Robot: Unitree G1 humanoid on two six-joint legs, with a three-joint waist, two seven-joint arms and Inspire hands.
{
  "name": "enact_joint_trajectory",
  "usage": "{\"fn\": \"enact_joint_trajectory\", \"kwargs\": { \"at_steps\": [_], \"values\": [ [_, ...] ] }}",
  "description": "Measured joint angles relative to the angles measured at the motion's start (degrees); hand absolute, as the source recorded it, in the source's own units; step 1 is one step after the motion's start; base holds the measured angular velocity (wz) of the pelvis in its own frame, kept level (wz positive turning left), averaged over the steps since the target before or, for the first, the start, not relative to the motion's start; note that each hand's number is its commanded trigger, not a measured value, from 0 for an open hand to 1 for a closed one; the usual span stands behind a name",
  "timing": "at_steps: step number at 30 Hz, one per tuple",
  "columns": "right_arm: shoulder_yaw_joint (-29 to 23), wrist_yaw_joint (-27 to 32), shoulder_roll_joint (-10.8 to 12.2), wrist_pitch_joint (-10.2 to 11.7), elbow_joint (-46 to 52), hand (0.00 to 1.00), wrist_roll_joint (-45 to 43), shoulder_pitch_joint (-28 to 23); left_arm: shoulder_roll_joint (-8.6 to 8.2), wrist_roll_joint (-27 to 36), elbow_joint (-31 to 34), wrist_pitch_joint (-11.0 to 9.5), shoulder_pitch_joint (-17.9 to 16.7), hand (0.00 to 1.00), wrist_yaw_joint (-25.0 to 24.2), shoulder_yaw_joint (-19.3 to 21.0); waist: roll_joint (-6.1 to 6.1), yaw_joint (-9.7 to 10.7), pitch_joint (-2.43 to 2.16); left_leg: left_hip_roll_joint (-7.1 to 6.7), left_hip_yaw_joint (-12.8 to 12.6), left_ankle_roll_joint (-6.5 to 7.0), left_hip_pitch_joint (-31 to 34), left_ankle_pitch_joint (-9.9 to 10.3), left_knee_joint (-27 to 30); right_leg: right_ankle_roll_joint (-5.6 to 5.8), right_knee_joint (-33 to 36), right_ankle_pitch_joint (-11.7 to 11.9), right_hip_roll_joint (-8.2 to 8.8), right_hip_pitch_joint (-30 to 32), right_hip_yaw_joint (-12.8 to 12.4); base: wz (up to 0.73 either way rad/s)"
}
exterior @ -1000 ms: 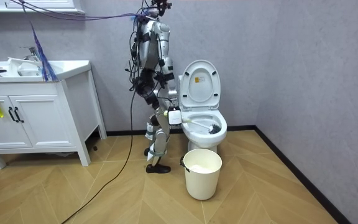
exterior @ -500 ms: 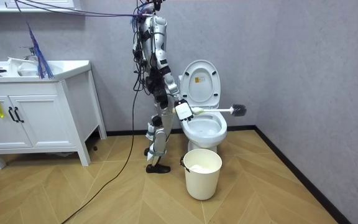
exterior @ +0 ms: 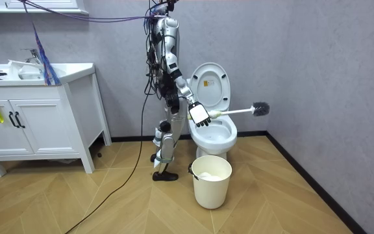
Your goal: Brush toilet
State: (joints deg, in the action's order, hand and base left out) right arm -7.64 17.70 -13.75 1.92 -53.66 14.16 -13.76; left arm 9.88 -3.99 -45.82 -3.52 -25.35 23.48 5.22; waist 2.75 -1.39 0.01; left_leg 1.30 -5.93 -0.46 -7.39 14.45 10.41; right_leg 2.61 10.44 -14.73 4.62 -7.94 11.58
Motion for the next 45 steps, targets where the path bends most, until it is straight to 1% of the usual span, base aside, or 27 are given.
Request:
{"fn": "enact_joint_trajectory", "kwargs": {
  "at_steps": [2, 4, 5, 6, 7, 9, 11, 13, 15, 17, 20, 23, 26, 30, 32, 33, 34, 35, 36, 37, 38, 39, 40, 41, 42, 44, 45],
  "values": [
    [-1.1, 0.2, 0.9, 0.0, -0.5, 1.0, -0.3, -0.7, -0.3, -0.2, -1.8, 0.7, 1.0, 0.0, -0.9, 0.9, -0.39, 0.4, 0.09, 0.04, -0.1, 0.0, -0.3, 0.0, -0.2, 0.0, 0.0, 0.0, -0.09, -0.2, -0.6, -0.17],
    [-2.0, 0.3, 1.9, 0.1, -2.6, 1.0, -0.6, -0.8, -0.31, -0.6, -3.8, 1.2, 2.6, 0.0, -1.8, 1.5, -0.18, 1.7, 0.05, 0.04, -0.2, 0.0, -0.3, 0.0, -0.2, -0.03, 0.0, 0.0, -0.1, -0.2, -0.8, 0.0],
    [-2.8, 0.4, 2.7, 0.1, -4.0, 1.0, -0.9, -0.8, -0.31, -1.3, -5.3, 1.7, 3.9, 0.0, -2.2, 1.6, -0.63, 2.4, -0.09, 0.04, -0.3, 0.0, -0.3, 0.0, -0.2, -0.06, 0.0, 0.0, -0.1, -0.1, -1.0, 0.0],
    [-2.9, 0.4, 3.3, -0.2, -4.7, 1.0, -1.1, -1.2, -0.31, -2.7, -6.6, 2.1, 4.9, 0.0, -3.0, 1.7, -0.77, 2.7, -0.24, 0.05, -0.6, 0.0, -0.5, 0.0, -0.4, -0.07, 0.0, 0.0, -0.17, 0.0, -2.1, -0.1],
    [-2.9, 0.4, 3.6, -0.3, -4.8, 1.0, -1.8, -1.5, -0.32, -3.7, -6.7, 2.3, 5.0, 0.0, -3.3, 1.7, -0.96, 2.7, -0.26, 0.06, -0.7, 0.0, -0.7, 0.0, -0.5, -0.07, 0.0, 0.0, -0.21, 0.0, -2.4, -0.3],
    [-3.0, 0.4, 4.7, -0.3, -4.9, 1.0, -5.1, -2.7, -0.33, -7.4, -6.6, 3.1, 5.2, 0.0, -4.6, 1.7, -1.43, 3.1, -0.14, 0.12, -0.8, 0.0, -1.5, 0.0, -1.2, -0.23, 0.0, 0.2, -0.41, -0.6, -3.4, -0.27],
    [-3.1, 0.4, 5.0, -0.4, -5.1, 1.0, -7.5, -3.4, -0.33, -9.7, -6.6, 3.5, 5.9, 0.0, -5.3, 1.7, -1.77, 4.1, -0.08, 0.09, -1.1, 0.0, -2.1, 0.0, -1.4, -0.23, 0.1, 0.3, -0.44, -0.8, -4.4, -0.13],
    [-3.1, 0.4, 5.1, -0.7, -5.6, 1.0, -10.1, -3.1, -0.33, -11.1, -6.6, 3.6, 6.6, 0.0, -5.7, 1.7, -2.09, 4.2, -0.05, 0.06, -1.7, 0.0, -2.8, 0.0, -1.9, -0.23, 0.0, 0.3, -0.51, -0.8, -5.7, -0.26],
    [-3.0, 0.3, 5.4, -0.8, -6.6, 1.0, -13.3, -2.5, -0.42, -12.2, -6.6, 3.7, 8.0, 0.0, -5.9, 1.7, -1.97, 4.3, -0.08, 0.05, -2.0, 0.01, -3.3, 0.0, -2.1, -0.21, 0.1, 0.3, -0.62, -0.6, -6.7, -0.27],
    [-3.0, 0.0, 5.4, -0.8, -6.7, 1.0, -15.6, -2.1, -0.66, -13.1, -6.7, 4.9, 8.4, 0.0, -6.3, 2.0, -1.93, 4.3, -0.05, 0.05, -1.8, 0.01, -3.2, 0.0, -2.2, -0.14, 0.1, 0.4, -0.66, -0.2, -6.7, -0.19],
    [-3.0, -0.4, 5.4, -0.9, -7.0, 1.0, -18.7, -2.0, -0.66, -14.4, -6.7, 5.3, 8.5, 0.0, -6.9, 1.8, -1.88, 4.5, -0.03, 0.06, -1.9, 0.01, -3.2, 0.0, -2.2, -0.11, 0.1, 0.4, -0.68, -0.1, -6.7, -0.02],
    [-2.0, -1.7, 5.3, -2.0, -9.1, 1.0, -21.0, -0.7, -0.69, -16.5, -7.1, 6.1, 8.4, 0.0, -8.0, 1.3, -1.98, 4.3, 0.03, 0.08, -1.8, 0.01, -3.4, 0.0, -2.2, -0.12, 0.1, 0.5, -0.71, -0.2, -6.7, 0.0],
    [-0.7, -3.5, 5.3, -2.4, -11.2, 1.0, -23.1, -0.1, -1.27, -17.0, -7.3, 7.0, 8.4, 0.0, -8.7, 1.3, -2.07, 4.3, 0.04, 0.11, -1.8, 0.01, -3.7, 0.0, -2.2, -0.12, 0.1, 0.5, -0.72, -0.3, -6.8, 0.0],
    [0.9, -6.8, 5.3, -4.7, -13.3, 1.0, -23.7, 0.3, -2.77, -17.0, -7.9, 8.5, 8.4, 0.0, -10.1, 1.3, -2.15, 4.3, 0.08, 0.12, -1.6, 0.01, -4.3, 0.0, -2.2, -0.12, 0.2, 0.5, -0.75, -1.0, -6.8, -0.03],
    [1.4, -7.8, 5.3, -5.3, -13.4, 1.0, -23.7, 0.1, -2.99, -17.1, -8.4, 9.0, 8.4, 0.0, -10.9, 1.2, -2.26, 4.4, 0.09, 0.3, -1.1, 0.04, -5.0, 0.0, -2.2, -0.12, 1.1, 0.5, -0.88, -0.9, -6.6, -0.11],
    [1.8, -8.2, 5.3, -5.6, -13.7, 1.0, -23.6, 0.1, -3.24, -18.0, -8.5, 9.7, 9.0, 0.0, -11.3, 1.1, -3.37, 4.3, 0.75, 1.81, 2.0, 0.07, -6.2, -0.1, -2.4, -0.41, 5.9, 0.2, -1.81, 1.4, -5.5, -0.26],
    [2.1, -8.6, 5.4, -5.7, -13.7, 1.0, -23.4, 0.2, -3.29, -18.3, -8.8, 9.9, 9.0, 0.0, -11.4, 0.9, -4.21, 4.0, 0.84, 3.09, 4.6, 0.03, -6.7, -0.1, -2.6, -1.45, 8.1, -1.1, -3.09, 3.3, -5.2, -0.67],
    [3.7, -9.2, 6.3, -5.8, -13.7, 1.0, -23.4, 1.3, -2.9, -19.8, -9.6, 10.5, 8.9, 0.0, -11.6, 2.0, -4.36, 3.7, 0.84, 4.72, 6.6, -0.08, -6.5, 0.0, -2.3, -4.55, 2.1, -0.3, -6.88, 6.4, -7.9, -0.7],
    [5.3, -9.2, 7.2, -6.0, -13.1, 1.0, -23.3, 2.0, -2.4, -21.1, -11.6, 11.7, 9.2, 0.0, -11.7, 3.7, -3.7, 4.7, 0.68, 5.42, 5.8, -2.35, -4.8, 0.9, -0.3, -5.13, -1.0, 6.5, -7.92, 6.9, -6.6, -0.51],
    [5.5, -9.2, 7.4, -6.1, -12.8, 1.0, -23.0, 2.0, -2.08, -21.4, -12.2, 12.3, 9.6, 0.0, -11.7, 3.9, -3.09, 5.3, 0.62, 5.43, 4.6, -2.96, -4.2, 1.2, 0.1, -5.44, -1.2, 6.5, -7.74, 6.7, -6.2, 0.18],
    [5.8, -9.1, 7.1, -7.0, -13.2, 1.0, -22.1, 1.8, -2.02, -21.8, -13.2, 12.7, 9.8, 0.0, -11.7, 3.2, -2.91, 6.3, 0.69, 5.42, 3.6, -2.98, -3.2, 1.3, -0.9, -5.47, -1.2, 6.5, -7.52, 6.3, -6.4, 0.56],
    [5.7, -9.1, 6.9, -8.3, -14.4, 1.0, -21.3, 1.8, -2.12, -22.1, -13.1, 12.7, 9.9, 0.0, -12.2, 2.3, -2.18, 6.4, 0.98, 5.05, 2.2, -2.88, -1.1, 1.4, -1.4, -5.47, -1.0, 6.5, -7.09, 5.7, -8.6, 0.63],
    [5.5, -9.0, 6.9, -8.7, -14.9, 1.0, -21.2, 1.9, -2.24, -22.6, -12.8, 12.9, 9.9, 0.0, -12.5, 2.0, -1.94, 6.5, 0.95, 4.73, 1.6, -2.98, 0.3, 1.3, -1.5, -5.44, -1.0, 6.5, -6.66, 5.4, -9.8, 0.68],
    [4.5, -9.1, 7.1, -9.4, -16.2, 1.0, -20.9, 1.6, -2.24, -23.3, -12.6, 13.3, 10.2, 0.0, -12.9, 1.2, -1.73, 6.5, 0.62, 3.96, 0.1, -1.51, 2.6, -0.6, -1.0, -4.52, -0.6, 6.1, -5.51, 4.9, -11.0, 0.49],
    [3.8, -9.5, 7.0, -9.8, -17.7, 1.0, -20.7, 1.8, -2.63, -24.3, -12.5, 14.1, 9.9, 0.0, -13.0, 0.8, -1.36, 5.7, -0.01, 3.11, -1.2, -1.28, 1.6, -1.7, -0.9, -3.76, -0.7, 5.9, -4.77, 4.7, -10.6, 0.35],
    [2.6, -10.1, 6.9, -10.3, -18.3, 1.0, -20.1, 2.6, -2.79, -24.5, -12.6, 15.3, 9.9, 0.0, -13.7, 0.7, -0.99, 4.8, 0.07, 2.22, -1.6, -1.08, 0.2, -1.6, -1.1, -3.0, -1.0, 5.5, -4.52, 3.6, -9.4, -0.11],
    [2.1, -10.4, 6.9, -10.5, -18.3, 1.0, -19.9, 2.8, -2.78, -24.4, -12.7, 15.9, 9.6, 0.0, -14.3, 0.7, -1.04, 4.2, 0.1, 1.96, -1.4, -1.02, -0.4, -1.6, -1.1, -2.91, -1.3, 5.6, -4.31, 2.9, -8.7, -0.24]
  ]
}}
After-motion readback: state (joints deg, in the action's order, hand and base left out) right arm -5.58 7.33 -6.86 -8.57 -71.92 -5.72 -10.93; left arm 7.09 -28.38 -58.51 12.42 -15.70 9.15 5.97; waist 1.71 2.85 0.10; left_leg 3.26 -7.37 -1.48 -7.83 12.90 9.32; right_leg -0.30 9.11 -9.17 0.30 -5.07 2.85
